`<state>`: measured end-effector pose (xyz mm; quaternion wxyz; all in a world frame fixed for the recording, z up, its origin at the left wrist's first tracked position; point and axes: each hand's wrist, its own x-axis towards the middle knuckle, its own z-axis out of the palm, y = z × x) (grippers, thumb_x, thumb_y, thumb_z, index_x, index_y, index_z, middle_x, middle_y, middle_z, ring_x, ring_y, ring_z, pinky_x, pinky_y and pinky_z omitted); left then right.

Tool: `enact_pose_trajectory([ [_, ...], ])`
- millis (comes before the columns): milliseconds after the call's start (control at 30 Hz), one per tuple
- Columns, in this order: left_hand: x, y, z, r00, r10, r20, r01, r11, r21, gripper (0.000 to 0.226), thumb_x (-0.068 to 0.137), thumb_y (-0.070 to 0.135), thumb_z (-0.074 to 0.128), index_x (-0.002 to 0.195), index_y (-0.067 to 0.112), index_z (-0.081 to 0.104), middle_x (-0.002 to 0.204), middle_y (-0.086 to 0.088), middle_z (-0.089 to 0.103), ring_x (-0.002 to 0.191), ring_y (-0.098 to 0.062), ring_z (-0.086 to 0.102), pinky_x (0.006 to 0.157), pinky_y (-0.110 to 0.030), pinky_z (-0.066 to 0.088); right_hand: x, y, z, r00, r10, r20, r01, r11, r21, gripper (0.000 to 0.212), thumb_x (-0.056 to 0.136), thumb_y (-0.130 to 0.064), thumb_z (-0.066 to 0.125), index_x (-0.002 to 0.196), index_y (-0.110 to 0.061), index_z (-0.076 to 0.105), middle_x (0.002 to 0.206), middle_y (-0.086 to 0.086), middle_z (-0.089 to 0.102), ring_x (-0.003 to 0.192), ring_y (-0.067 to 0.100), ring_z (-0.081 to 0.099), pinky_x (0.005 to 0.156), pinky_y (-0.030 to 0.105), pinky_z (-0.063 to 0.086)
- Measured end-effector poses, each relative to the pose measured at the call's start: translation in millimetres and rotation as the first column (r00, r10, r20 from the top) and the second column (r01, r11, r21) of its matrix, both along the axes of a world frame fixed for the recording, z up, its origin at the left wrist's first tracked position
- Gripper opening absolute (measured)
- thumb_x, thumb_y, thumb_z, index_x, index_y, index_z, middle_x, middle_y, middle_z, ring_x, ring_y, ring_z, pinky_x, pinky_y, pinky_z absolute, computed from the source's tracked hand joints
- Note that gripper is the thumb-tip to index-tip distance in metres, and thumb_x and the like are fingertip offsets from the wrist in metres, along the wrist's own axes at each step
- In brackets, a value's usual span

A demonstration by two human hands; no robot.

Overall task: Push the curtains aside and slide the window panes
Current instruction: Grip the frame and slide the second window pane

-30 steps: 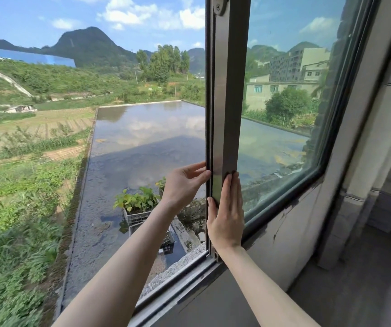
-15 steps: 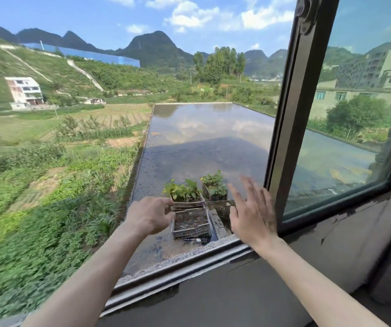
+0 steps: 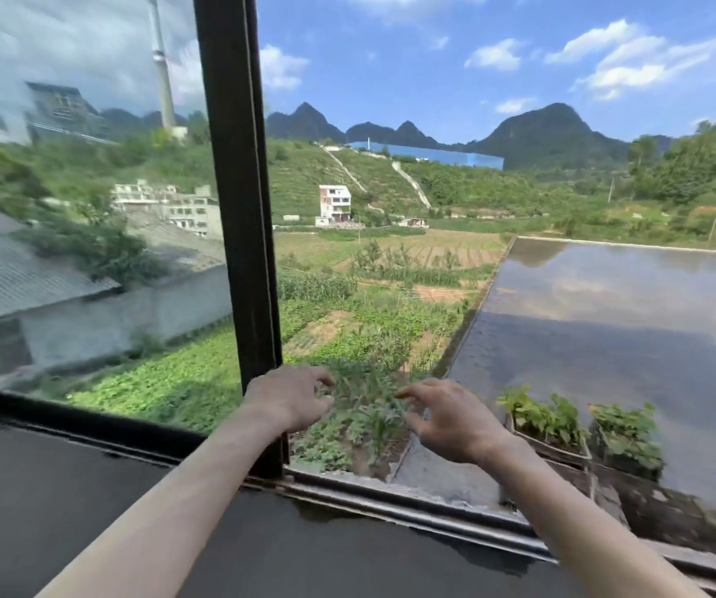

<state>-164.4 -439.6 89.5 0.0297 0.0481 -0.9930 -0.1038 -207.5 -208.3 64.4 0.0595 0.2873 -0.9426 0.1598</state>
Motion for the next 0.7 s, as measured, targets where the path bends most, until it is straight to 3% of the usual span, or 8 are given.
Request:
enact_pose_trajectory([
  [100,47,-48,14,0.984,0.167,-0.057,-0.167,0.986,0.015,0.038,0.093,0.05,0.05,0.13,0.044,0.056,0.126,0.013,0.065,0.109,-0.015,0.063,0.087,-0.033,0.054,13,-49,18,0.988,0.15,-0.041,-0.151,0.988,-0.024,0.038,0.097,-0.041,0.052,0.135,-0.034,0.052,0.139,-0.002,0.053,0.121,0.016,0.052,0.107,0.041,0.043],
  [333,140,-138,38,0.883,0.449,-0.134,-0.45,0.893,0.021,0.038,0.093,0.051,0.048,0.131,0.047,0.054,0.126,0.014,0.064,0.116,-0.017,0.059,0.088,-0.034,0.051,53,-153,49,0.929,0.332,-0.161,-0.343,0.938,-0.044,0.042,0.096,-0.042,0.05,0.137,-0.033,0.05,0.14,-0.003,0.053,0.13,0.02,0.043,0.107,0.045,0.039],
  [500,189,-211,61,0.809,0.541,-0.228,-0.544,0.837,0.053,0.034,0.094,0.048,0.05,0.127,0.046,0.056,0.123,0.013,0.067,0.112,-0.017,0.062,0.093,-0.038,0.053,82,-241,67,0.871,0.435,-0.227,-0.456,0.889,-0.046,0.047,0.095,-0.044,0.051,0.14,-0.032,0.046,0.144,-0.002,0.049,0.136,0.022,0.036,0.108,0.045,0.036],
  [700,219,-308,92,0.73,0.58,-0.361,-0.602,0.796,0.061,0.033,0.093,0.043,0.05,0.125,0.044,0.057,0.119,0.013,0.068,0.102,-0.017,0.065,0.082,-0.034,0.056,104,-354,91,0.827,0.458,-0.324,-0.505,0.86,-0.073,0.054,0.094,-0.045,0.053,0.145,-0.034,0.038,0.15,-0.003,0.044,0.138,0.023,0.035,0.111,0.045,0.035],
])
